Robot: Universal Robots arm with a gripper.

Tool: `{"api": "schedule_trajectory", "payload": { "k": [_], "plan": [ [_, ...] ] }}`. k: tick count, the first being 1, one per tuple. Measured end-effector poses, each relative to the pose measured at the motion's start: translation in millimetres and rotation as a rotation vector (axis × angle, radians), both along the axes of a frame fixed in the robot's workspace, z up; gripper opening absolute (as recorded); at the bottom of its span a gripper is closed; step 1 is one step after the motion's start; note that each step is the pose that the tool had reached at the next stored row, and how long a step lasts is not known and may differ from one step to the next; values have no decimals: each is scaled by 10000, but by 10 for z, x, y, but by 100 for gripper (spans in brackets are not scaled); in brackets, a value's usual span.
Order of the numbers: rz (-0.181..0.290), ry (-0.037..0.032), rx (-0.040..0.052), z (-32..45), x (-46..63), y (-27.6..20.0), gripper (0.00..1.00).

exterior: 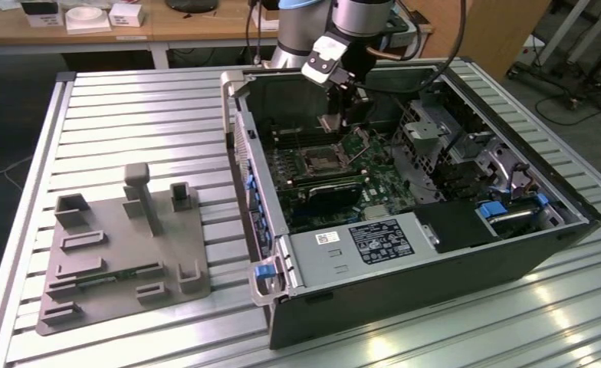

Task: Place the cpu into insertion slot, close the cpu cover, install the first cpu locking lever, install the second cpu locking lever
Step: 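Place the cpu into insertion slot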

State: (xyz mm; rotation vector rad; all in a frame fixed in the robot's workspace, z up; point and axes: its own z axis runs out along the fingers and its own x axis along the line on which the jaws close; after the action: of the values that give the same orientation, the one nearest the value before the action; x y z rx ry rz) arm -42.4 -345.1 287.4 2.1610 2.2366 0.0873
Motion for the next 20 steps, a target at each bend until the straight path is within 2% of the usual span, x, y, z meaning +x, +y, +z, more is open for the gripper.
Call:
{"api": "schedule_trajectory", "payload": {
  "k": [3, 7, 20],
  "plan": [
    [-48, 4, 1, -12, 0, 0, 54],
    [-346, 11, 1, -45, 1, 1, 54],
    [-385, 85, -1, -272, -3, 9, 54]
  ]
}}
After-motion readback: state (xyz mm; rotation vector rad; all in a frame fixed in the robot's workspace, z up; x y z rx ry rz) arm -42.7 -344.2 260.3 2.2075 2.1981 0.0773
